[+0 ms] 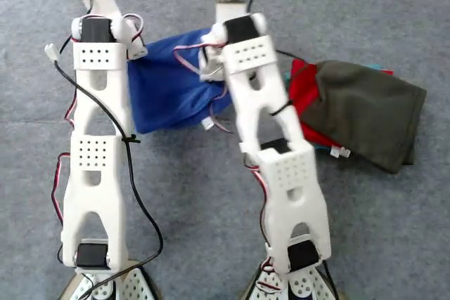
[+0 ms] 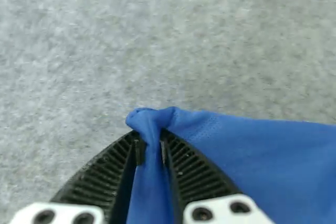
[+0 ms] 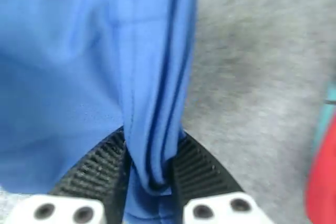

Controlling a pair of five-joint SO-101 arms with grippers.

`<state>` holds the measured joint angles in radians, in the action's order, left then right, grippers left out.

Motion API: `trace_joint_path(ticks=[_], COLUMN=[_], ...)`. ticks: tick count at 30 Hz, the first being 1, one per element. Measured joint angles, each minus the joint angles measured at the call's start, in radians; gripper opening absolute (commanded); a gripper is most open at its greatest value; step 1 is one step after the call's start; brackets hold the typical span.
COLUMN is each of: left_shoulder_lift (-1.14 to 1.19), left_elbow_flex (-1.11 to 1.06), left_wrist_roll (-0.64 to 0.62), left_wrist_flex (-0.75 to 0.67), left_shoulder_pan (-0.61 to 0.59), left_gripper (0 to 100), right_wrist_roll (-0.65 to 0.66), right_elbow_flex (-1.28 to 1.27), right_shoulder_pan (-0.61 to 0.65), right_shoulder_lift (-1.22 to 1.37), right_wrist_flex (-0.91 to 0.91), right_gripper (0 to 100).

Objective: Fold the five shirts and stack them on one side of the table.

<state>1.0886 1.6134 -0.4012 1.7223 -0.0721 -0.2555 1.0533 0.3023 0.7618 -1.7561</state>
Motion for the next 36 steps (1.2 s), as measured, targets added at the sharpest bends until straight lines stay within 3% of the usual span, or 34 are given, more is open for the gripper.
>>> trace_joint_path(ticks=[10, 18, 31, 36], left_shoulder_lift=[-0.098, -0.098, -0.097, -0.095], left_elbow_flex=[0.002, -0.017, -0.267, -0.373], left_wrist_roll=[-0.049, -0.049, -0.049, -0.049], left_wrist_flex=[-0.187, -0.529, -0.868, -0.967], left_shoulder_pan=[0.181, 0.379, 0.624, 0.638], left_gripper=[3, 3, 3, 3], right_wrist_roll=[0.083, 0.147, 0.302, 0.338], right_elbow_flex=[-0.222, -0.353, -0.614, -0.707], right_shoulder_pan=[-0.198, -0.47, -0.83, -0.876], right_shoulder_lift=[-0.362, -0.548, -0.667, -0.667], right_wrist_flex=[0.0, 0.0, 0.057, 0.163], right_gripper=[1.5, 1.5, 1.5, 1.5])
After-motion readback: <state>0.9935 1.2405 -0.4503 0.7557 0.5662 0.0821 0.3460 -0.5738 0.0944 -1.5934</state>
